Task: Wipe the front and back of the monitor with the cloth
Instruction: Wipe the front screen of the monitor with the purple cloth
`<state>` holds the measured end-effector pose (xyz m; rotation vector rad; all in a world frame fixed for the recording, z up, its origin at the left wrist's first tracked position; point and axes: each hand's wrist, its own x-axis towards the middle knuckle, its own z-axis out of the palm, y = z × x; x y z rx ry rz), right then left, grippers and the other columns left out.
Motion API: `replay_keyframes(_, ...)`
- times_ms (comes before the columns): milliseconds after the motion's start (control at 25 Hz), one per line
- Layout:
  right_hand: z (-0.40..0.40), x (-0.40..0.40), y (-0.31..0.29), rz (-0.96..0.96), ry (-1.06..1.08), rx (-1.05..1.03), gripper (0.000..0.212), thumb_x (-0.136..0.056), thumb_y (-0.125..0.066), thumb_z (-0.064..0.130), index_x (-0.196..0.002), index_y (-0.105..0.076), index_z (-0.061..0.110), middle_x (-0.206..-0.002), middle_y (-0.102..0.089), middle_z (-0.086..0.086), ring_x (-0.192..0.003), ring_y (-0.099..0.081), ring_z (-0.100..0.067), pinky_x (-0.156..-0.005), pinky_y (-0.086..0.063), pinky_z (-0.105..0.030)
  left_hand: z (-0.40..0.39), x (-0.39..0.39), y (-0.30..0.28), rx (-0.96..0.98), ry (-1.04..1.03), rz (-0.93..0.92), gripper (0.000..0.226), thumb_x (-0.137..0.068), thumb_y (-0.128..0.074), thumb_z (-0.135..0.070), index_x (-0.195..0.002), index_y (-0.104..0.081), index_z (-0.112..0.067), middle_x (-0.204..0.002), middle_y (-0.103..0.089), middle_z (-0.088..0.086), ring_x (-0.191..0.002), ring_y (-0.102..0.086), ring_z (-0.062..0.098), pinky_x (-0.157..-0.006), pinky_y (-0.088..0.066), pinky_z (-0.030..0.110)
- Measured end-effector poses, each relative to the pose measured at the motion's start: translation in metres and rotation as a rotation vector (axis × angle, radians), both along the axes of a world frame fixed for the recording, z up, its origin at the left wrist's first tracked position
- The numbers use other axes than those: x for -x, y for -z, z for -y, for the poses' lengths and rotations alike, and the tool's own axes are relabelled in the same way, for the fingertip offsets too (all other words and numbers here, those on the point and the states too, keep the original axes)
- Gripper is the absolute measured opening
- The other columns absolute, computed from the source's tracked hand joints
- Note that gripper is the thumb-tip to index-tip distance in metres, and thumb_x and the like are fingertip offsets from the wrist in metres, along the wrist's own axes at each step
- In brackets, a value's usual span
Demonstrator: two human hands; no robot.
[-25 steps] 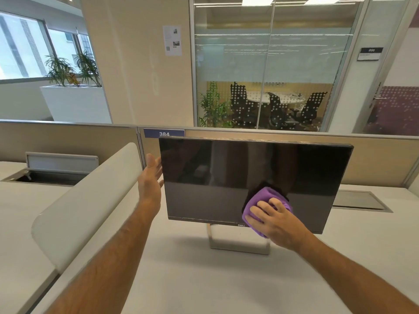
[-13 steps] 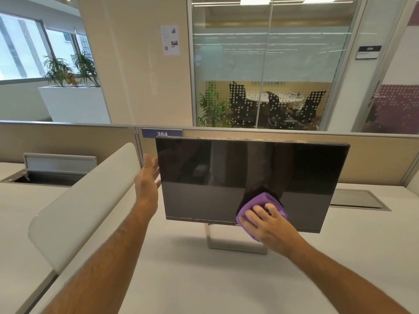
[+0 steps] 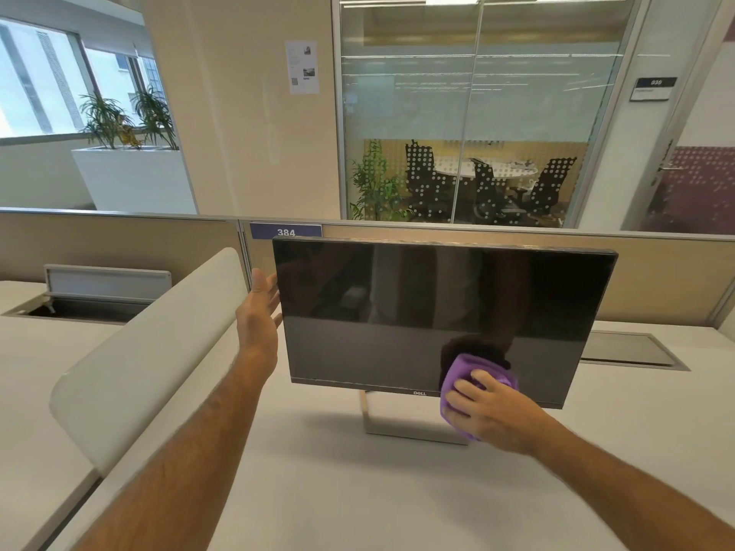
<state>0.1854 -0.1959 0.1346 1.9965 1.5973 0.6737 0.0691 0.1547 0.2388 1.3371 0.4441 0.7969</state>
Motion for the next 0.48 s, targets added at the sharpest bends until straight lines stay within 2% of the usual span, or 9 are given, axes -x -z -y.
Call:
replay_keyframes(120,0.006,-0.008,-0.016,-0.034,0.099,-0.186,0.071,-0.058,-0.09,0.021,-0.123,-0.062,0.016,-0.119,-0.064,-0.011,-0.104,-0.062,-0.033,-0.086,-0.054,-0.047,0.0,-0.002,0.001,-0.001,-0.012,-0.002,0.083,-0.075,-0.035,-0.079,-0.139,-0.052,-0.028,-0.143,-0.054,-0.005,-0.133,-0.05,0.023,-0.112,-0.035,0.049)
replay_keyframes(280,0.02,-0.001,0.0,-0.04,0.064,0.06,0.066,-0.052,-0.094,0.034,-0.111,-0.068,0.02,-0.109,-0.069,-0.006,-0.095,-0.065,-0.029,-0.079,-0.056,-0.043,0.002,-0.002,0.001,-0.001,-0.026,-0.005,0.088,-0.072,-0.036,-0.082,-0.14,-0.051,-0.029,-0.144,-0.053,-0.005,-0.133,-0.049,0.024,-0.113,-0.035,0.05)
replay_keyframes(320,0.021,0.0,0.003,-0.042,0.058,0.065,0.065,-0.052,-0.095,0.035,-0.109,-0.069,0.021,-0.108,-0.07,-0.006,-0.095,-0.065,-0.028,-0.079,-0.057,-0.042,0.002,-0.002,0.001,-0.002,-0.026,-0.007,0.089,-0.071,-0.036,-0.083,-0.14,-0.051,-0.029,-0.144,-0.053,-0.005,-0.133,-0.049,0.024,-0.113,-0.035,0.05)
replay_keyframes(480,0.02,-0.008,-0.006,-0.089,0.143,-0.204,0.073,-0.053,-0.092,0.023,-0.121,-0.065,0.016,-0.116,-0.066,-0.011,-0.1,-0.063,-0.033,-0.083,-0.055,-0.047,0.002,-0.002,0.0,-0.005,-0.023,-0.005,0.087,-0.072,-0.035,-0.082,-0.14,-0.051,-0.029,-0.144,-0.053,-0.005,-0.133,-0.049,0.023,-0.113,-0.035,0.05)
